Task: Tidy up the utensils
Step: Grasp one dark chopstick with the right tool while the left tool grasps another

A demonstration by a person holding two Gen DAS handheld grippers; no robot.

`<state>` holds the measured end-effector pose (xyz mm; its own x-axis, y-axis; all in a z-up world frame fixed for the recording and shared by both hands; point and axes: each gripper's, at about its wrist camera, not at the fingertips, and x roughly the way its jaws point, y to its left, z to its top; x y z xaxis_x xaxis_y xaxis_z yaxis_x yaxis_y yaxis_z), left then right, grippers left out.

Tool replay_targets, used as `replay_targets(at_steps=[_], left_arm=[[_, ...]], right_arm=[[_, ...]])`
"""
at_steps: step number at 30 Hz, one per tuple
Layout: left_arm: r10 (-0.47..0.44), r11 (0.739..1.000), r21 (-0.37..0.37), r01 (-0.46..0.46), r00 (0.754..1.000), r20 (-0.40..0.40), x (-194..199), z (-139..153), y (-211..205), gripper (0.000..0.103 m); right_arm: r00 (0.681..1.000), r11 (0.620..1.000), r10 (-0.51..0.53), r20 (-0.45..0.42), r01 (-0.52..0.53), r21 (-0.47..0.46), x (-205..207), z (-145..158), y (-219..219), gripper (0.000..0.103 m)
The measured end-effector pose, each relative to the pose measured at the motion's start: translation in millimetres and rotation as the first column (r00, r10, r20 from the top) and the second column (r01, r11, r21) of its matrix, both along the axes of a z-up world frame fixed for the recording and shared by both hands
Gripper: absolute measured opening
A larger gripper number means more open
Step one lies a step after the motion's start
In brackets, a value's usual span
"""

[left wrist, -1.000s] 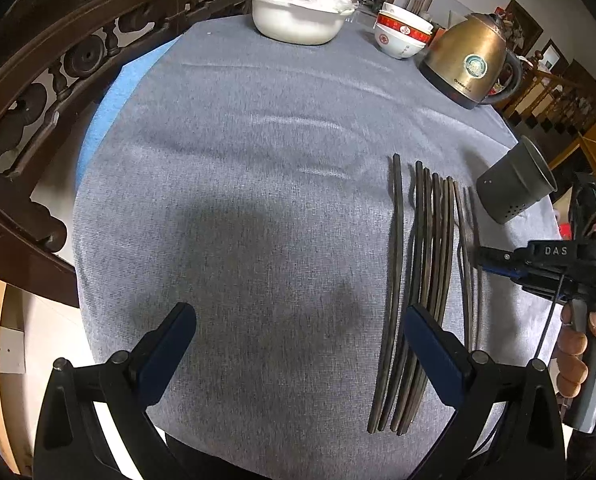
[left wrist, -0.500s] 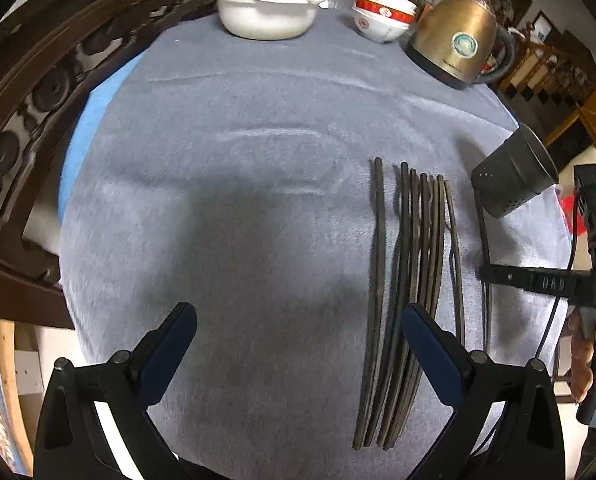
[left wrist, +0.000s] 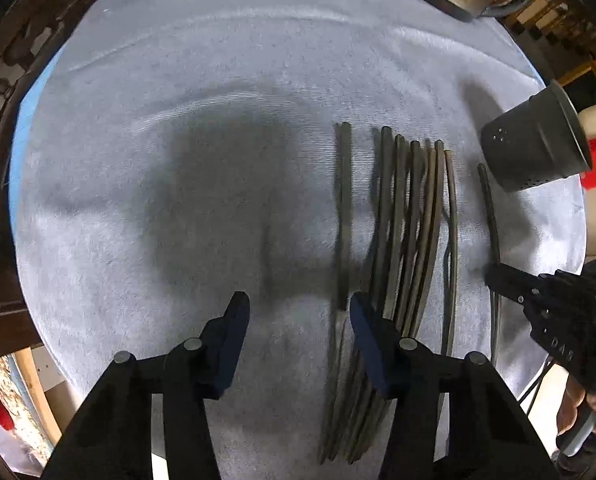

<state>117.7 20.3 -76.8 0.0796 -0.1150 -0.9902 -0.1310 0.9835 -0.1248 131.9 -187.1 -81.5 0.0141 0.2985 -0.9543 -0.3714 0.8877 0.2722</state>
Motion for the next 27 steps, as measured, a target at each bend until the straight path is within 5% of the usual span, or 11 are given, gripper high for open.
replay_targets(at_steps=[3, 11, 19, 27], left_arm=[[-0.014, 1.0, 0.012, 0.014, 1.0, -0.026, 10, -5, -7, 0.051], [-0.04, 0.999, -0.021, 0.038, 0.993, -0.111, 31, -18, -12, 0.008], [-0.088, 0.994, -0.077, 0.074, 0.975, -0.205, 40, -25, 11, 0.006], [-0.093, 0.992, -0.099, 0.075, 0.978, -0.188, 40, -29, 20, 0.006]], right_arm=[[1.0, 1.0, 0.009, 0.001, -0.009, 0.006, 1, 0, -3, 0.009], [0.999, 0.999, 0.043, -0.004, -0.043, 0.012, 5, 0, -5, 0.009], [0.993, 0.992, 0.118, -0.026, -0.119, -0.039, 10, -3, 11, 0.01], [0.985, 0.979, 0.167, -0.044, -0.171, -0.112, 13, -7, 43, 0.009]])
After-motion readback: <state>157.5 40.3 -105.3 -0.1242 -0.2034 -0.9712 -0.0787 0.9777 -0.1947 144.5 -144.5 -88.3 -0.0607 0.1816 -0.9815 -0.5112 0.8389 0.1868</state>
